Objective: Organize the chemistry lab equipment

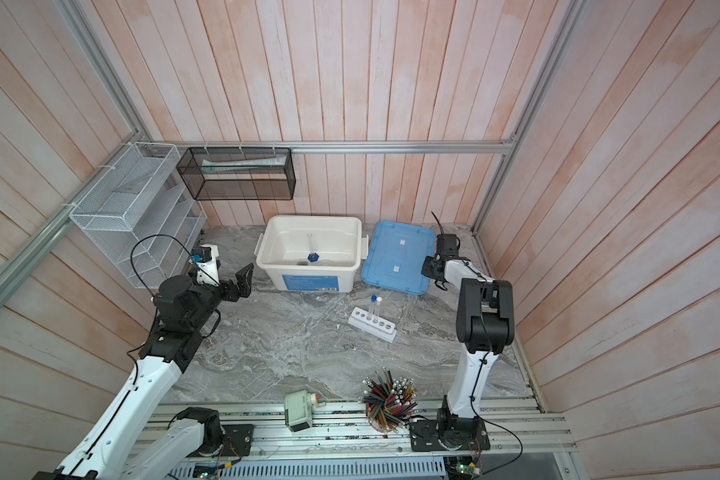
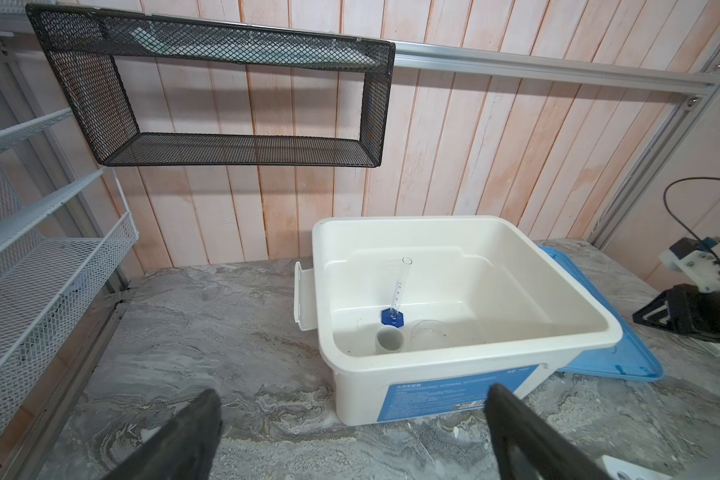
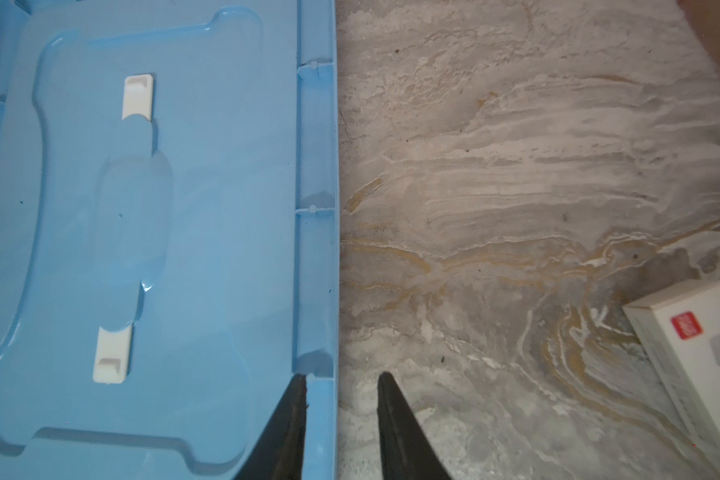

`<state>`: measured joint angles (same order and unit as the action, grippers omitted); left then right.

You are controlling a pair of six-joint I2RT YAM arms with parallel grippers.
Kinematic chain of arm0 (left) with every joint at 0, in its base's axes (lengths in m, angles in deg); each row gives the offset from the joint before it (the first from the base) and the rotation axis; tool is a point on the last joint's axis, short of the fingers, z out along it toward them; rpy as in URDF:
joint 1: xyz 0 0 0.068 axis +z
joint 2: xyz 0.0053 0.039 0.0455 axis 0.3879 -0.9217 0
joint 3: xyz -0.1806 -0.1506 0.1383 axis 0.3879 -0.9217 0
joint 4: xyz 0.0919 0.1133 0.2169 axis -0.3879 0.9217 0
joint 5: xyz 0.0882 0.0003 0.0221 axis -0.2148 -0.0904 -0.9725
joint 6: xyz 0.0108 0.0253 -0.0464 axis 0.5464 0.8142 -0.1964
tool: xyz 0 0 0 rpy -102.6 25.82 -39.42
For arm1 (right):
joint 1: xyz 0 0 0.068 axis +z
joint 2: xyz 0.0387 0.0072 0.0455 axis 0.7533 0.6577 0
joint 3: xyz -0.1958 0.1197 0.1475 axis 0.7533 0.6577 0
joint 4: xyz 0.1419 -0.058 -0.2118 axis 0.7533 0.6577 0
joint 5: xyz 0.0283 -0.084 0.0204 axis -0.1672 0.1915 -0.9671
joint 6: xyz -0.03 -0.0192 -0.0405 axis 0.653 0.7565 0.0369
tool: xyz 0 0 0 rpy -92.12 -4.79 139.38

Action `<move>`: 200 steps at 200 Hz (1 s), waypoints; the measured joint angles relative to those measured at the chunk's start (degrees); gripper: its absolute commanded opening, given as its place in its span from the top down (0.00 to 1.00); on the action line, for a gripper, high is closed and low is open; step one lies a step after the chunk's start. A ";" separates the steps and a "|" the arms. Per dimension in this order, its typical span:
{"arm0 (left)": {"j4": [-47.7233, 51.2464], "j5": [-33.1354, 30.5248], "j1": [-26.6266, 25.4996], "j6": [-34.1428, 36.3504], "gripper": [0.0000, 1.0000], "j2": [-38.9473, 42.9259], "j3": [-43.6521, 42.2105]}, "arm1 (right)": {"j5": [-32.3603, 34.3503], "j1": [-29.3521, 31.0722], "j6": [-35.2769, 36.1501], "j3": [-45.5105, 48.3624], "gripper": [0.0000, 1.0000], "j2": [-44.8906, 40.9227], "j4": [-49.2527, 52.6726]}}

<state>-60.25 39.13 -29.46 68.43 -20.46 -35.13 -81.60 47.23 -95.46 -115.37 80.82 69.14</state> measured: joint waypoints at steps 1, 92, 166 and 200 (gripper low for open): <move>0.00 0.00 0.00 0.00 0.00 0.00 0.00 | -0.02 0.00 -0.02 0.00 0.69 0.00 0.07; 0.00 0.26 0.00 -0.02 0.00 -0.11 0.00 | -0.50 0.28 -12.96 8.55 0.74 -9.64 2.91; 0.00 0.46 0.00 -0.02 0.00 0.85 -0.09 | -1.42 4.17 -23.41 9.70 0.72 -9.66 4.46; 0.00 0.44 0.00 -0.02 0.00 1.73 -0.42 | -0.87 4.59 -26.01 9.68 0.72 -8.28 5.88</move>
<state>-60.25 39.57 -29.46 68.41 -18.74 -35.55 -82.47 51.82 -121.47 -105.69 72.53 75.02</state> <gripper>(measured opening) 0.998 0.280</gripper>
